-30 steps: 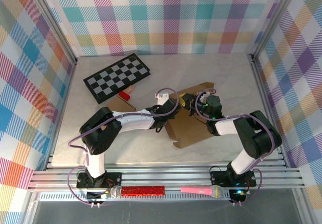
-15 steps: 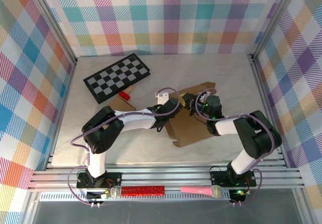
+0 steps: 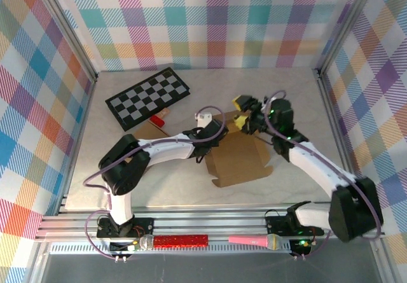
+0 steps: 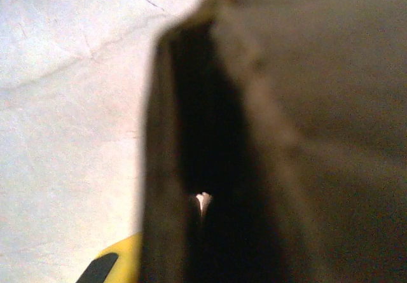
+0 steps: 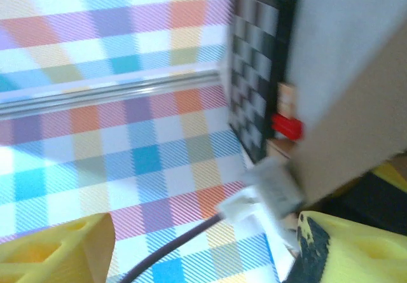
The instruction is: Fold the paper box
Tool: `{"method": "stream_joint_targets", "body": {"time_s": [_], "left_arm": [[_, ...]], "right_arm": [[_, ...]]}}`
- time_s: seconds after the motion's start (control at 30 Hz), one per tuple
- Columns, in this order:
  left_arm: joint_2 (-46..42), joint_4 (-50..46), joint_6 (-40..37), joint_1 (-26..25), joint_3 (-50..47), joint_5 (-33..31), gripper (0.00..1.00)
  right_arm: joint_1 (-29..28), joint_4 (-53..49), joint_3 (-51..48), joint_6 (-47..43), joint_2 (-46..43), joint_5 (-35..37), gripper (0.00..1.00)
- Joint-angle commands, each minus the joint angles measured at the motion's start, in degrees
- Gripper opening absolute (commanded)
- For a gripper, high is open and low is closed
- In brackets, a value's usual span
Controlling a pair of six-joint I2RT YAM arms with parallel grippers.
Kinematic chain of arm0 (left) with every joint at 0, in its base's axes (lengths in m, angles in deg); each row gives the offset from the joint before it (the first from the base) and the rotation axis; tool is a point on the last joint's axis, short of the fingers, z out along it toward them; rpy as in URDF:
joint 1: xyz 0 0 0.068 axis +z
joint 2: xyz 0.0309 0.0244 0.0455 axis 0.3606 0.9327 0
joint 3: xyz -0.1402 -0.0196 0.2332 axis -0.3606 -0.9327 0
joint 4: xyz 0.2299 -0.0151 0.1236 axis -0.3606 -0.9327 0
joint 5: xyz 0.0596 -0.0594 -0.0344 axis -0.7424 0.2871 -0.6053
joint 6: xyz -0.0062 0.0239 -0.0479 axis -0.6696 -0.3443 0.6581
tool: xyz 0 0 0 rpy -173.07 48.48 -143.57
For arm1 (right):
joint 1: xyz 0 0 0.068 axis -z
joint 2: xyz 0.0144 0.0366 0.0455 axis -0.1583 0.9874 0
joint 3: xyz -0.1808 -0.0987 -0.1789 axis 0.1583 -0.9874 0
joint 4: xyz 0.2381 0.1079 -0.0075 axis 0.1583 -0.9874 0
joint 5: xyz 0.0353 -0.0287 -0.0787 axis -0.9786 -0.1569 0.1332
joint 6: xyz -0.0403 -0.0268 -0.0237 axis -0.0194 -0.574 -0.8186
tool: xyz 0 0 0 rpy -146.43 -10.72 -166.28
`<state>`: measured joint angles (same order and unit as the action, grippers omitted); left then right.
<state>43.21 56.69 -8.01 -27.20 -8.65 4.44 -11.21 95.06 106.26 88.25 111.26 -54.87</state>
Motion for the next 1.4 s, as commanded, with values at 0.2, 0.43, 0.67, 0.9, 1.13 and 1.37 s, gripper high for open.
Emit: {"method": "stream_joint_targets", "body": {"time_s": [0.2,0.43,0.67,0.9,1.13,1.37], "left_arm": [[-9.74,-8.49,-5.41,13.63,5.8,22.47,0.0],[-10.0,-10.82,-4.42,21.62,10.63,36.64,0.0],[-10.35,-11.68,-2.6,23.11,11.87,41.81,0.0],[-11.49,-11.69,-2.55,23.11,10.95,42.45,0.0],[-12.2,-12.53,-3.32,23.16,10.86,42.2,0.0],[-12.35,-12.62,-3.39,23.06,10.63,42.55,0.0]], "right_arm": [[5.58,-38.68,21.48,-20.88,-1.45,1.94,0.75],[6.47,-45.76,32.33,-27.14,3.45,3.81,0.67],[7.75,-47.38,35.79,-27.63,8.51,3.07,0.57],[8.28,-48.83,37.26,-30.73,13.15,4.28,0.6],[8.28,-49.39,37.97,-33.65,16.33,5.36,0.49],[8.28,-47.24,39.81,-35.3,19.13,3.62,0.39]]}}
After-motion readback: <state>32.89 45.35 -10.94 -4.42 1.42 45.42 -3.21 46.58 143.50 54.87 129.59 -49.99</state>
